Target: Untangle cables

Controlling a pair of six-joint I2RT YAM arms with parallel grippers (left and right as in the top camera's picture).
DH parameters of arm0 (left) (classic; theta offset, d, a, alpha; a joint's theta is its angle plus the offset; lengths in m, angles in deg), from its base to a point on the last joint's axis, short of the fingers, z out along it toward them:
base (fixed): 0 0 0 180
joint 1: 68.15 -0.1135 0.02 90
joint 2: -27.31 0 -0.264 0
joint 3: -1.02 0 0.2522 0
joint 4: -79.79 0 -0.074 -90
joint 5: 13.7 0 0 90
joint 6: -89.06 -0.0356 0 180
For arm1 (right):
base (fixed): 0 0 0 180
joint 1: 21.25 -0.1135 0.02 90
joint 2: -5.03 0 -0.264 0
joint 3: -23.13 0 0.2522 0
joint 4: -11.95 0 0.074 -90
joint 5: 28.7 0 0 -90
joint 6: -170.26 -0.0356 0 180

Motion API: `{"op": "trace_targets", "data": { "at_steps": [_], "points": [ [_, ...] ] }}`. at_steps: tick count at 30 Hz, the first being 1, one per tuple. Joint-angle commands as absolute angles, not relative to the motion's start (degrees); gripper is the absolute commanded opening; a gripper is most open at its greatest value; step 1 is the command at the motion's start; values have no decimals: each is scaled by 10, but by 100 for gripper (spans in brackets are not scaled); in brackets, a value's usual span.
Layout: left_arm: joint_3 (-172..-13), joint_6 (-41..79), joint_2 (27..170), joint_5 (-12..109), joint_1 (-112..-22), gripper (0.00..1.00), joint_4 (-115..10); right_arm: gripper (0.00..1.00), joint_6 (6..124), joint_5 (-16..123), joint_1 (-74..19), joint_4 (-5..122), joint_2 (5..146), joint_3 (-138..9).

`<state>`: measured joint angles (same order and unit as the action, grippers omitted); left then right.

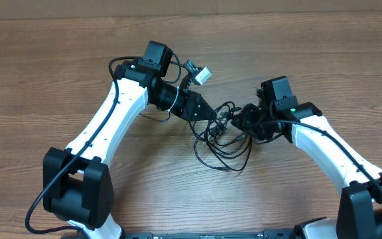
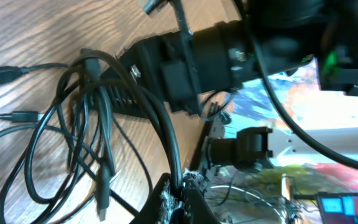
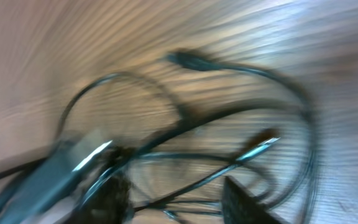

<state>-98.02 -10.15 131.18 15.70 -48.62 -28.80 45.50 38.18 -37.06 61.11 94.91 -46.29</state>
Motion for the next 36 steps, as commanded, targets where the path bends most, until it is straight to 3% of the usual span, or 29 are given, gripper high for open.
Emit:
{"op": "trace_targets", "data": {
  "at_steps": [1, 6, 12, 15, 18, 20, 21, 26, 31, 33, 36],
  "points": [
    [-992, -69, 1309, 213, -484, 4, -289, 55, 515, 260, -373, 596, 952, -461],
    [-993, 16, 1309, 203, -487, 4, -293, 60, 523, 260, -373, 582, 952, -461],
    [-993, 50, 1309, -48, -516, 4, -318, 59, 516, 260, -373, 524, 952, -461],
    [-993, 102, 1309, -118, -521, 4, -341, 53, 494, 265, -373, 499, 952, -461],
    [-993, 125, 1309, -125, -517, 4, -347, 34, 441, 294, -373, 483, 952, -461],
    [-993, 123, 1309, -121, -517, 4, -347, 9, 403, 328, -373, 490, 952, -461],
    [-993, 123, 1309, -116, -518, 4, -347, 4, 392, 338, -373, 499, 952, -461],
    [-992, 119, 1309, 83, -536, 4, -340, 4, 369, 393, -373, 576, 952, -461],
    [-992, 147, 1310, 464, -539, 6, -293, 4, 392, 441, -373, 665, 952, -461],
    [-991, 161, 1311, 563, -539, 18, -270, 4, 450, 420, -373, 669, 952, -461],
    [-991, 165, 1311, 598, -539, 40, -247, 4, 560, 330, -373, 657, 952, -461]
  ]
}}
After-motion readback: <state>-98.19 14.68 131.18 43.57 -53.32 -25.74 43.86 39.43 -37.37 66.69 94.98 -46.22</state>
